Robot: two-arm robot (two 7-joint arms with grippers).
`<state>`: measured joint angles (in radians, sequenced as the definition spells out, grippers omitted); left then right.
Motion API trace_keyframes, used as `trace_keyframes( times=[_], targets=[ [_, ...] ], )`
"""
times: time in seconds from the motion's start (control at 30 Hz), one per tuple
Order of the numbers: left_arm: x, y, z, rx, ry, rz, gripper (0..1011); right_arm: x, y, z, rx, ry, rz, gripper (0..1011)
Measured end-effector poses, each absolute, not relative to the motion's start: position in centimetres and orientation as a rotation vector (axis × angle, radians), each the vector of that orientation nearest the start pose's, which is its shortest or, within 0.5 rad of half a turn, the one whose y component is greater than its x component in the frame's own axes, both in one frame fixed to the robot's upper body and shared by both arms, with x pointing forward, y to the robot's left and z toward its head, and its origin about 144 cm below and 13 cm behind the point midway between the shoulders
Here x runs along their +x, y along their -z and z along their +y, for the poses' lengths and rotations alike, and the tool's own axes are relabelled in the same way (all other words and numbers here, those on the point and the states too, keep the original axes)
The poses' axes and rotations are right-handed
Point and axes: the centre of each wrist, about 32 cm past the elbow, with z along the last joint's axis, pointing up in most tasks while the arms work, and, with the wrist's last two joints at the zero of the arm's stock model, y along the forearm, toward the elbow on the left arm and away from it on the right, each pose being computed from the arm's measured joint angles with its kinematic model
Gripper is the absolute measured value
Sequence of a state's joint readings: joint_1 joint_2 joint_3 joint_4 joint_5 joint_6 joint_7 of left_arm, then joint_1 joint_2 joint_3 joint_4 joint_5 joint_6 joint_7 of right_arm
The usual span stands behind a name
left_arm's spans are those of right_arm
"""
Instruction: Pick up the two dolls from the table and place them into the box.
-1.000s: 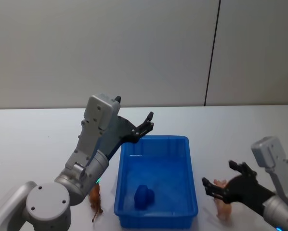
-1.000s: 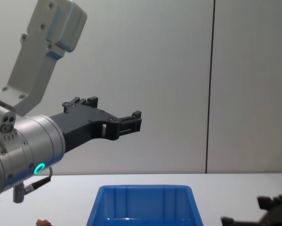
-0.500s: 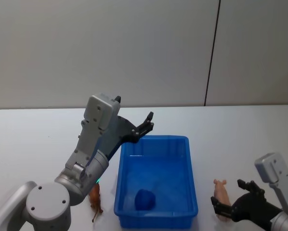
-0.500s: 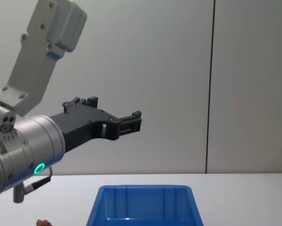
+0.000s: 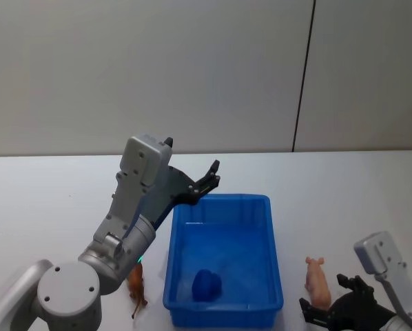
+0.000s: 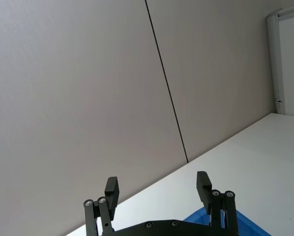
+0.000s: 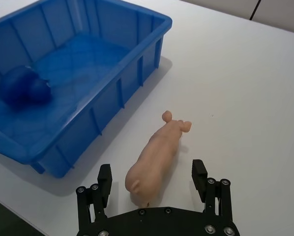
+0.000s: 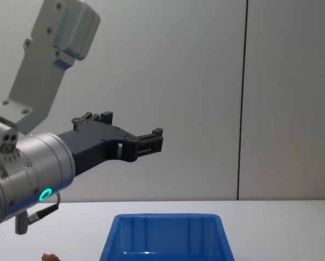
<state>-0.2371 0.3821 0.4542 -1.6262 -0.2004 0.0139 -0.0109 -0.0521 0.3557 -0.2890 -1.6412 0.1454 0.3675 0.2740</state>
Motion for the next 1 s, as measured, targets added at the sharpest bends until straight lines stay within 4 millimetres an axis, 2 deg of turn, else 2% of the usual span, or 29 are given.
trace_keyframes(
  times=[0.1, 0.23, 0.8, 1.0],
  targets=[
    [49.20, -120.44, 19.84, 0.061, -1.124, -0.268, 1001, 43.00, -112.83, -23.52, -0.474, 1.010, 0.201, 986],
    [49.20, -120.44, 19.84, 0.061, -1.124, -0.268, 1001, 43.10, -112.69, -23.34, -0.481, 1.017, 0.207, 909],
    [49.20, -120.44, 19.84, 0.061, -1.124, -0.267, 1001, 43.56, -112.74, -22.99, -0.480, 1.046, 0.211, 398],
    [49.20, -120.44, 19.84, 0.061, -1.124, -0.268, 1001, 43.83, -112.91, -23.01, -0.467, 1.055, 0.211, 383]
  ],
)
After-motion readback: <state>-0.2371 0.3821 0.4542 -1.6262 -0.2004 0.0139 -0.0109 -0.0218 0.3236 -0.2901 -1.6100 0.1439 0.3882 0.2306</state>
